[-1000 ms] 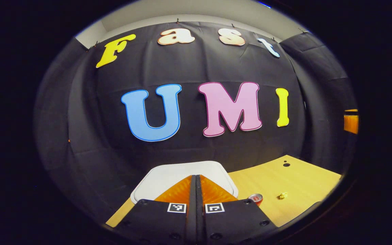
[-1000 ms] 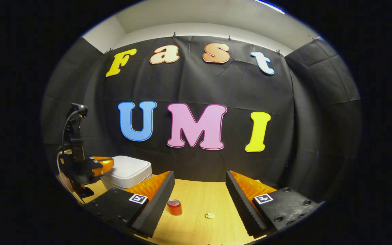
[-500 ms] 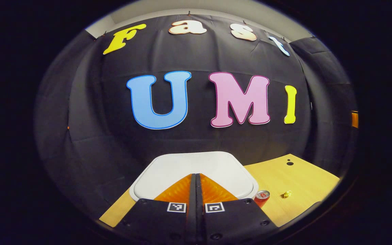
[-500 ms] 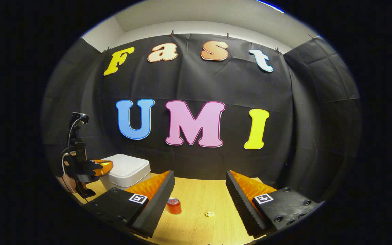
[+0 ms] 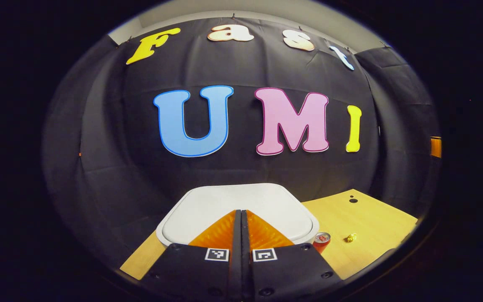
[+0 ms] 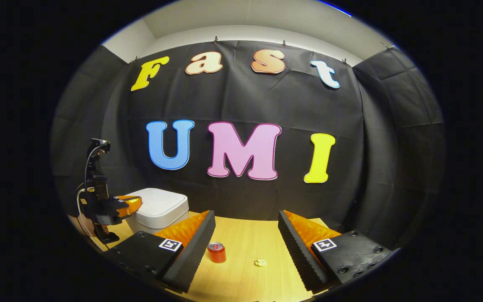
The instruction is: Press the lid of the desktop garbage bin to open it, pick up the crumpled paper on the desktop and throw it into the bin, then pick up the pop can on the desktop and drop it into the bin, and finally close the garbage bin lid.
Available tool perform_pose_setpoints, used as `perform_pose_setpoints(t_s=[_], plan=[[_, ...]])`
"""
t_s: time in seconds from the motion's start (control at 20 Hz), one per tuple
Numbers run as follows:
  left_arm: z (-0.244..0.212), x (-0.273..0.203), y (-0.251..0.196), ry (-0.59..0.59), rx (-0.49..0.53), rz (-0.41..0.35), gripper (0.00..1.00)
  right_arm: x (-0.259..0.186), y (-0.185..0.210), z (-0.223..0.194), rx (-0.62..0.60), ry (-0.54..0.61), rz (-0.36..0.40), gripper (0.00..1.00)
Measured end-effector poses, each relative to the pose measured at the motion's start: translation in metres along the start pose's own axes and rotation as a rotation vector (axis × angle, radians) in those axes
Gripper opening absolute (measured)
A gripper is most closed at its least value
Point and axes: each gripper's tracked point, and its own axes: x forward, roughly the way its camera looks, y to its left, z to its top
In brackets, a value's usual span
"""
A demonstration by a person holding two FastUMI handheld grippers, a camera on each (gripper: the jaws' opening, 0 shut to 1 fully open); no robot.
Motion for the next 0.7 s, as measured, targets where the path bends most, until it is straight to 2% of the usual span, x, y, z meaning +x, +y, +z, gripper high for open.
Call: perform_pose_setpoints(t_s=[0.1, 0.4, 0.55, 0.7], plan=[[0.010, 0.001, -0.007, 0.003, -0.008, -0.019, 0.06, -0.001, -0.001, 0.004, 0.001, -0.011, -0.003, 0.97], [0.118, -0.021, -0.012, -0.193, -0.042, 0.002, 0.06, -0.003, 0.004, 0.011, -0.003, -0.027, 0.011, 0.97], [0.150, -0.040, -0.025, -0.253, -0.076, -0.027, 0.06, -0.004, 0.007, 0.013, -0.005, -0.034, 0.017, 0.97], [0.168, -0.070, -0.034, -0.296, -0.097, -0.011, 0.05, -0.004, 0.010, 0.016, -0.001, -0.044, 0.022, 0.97]])
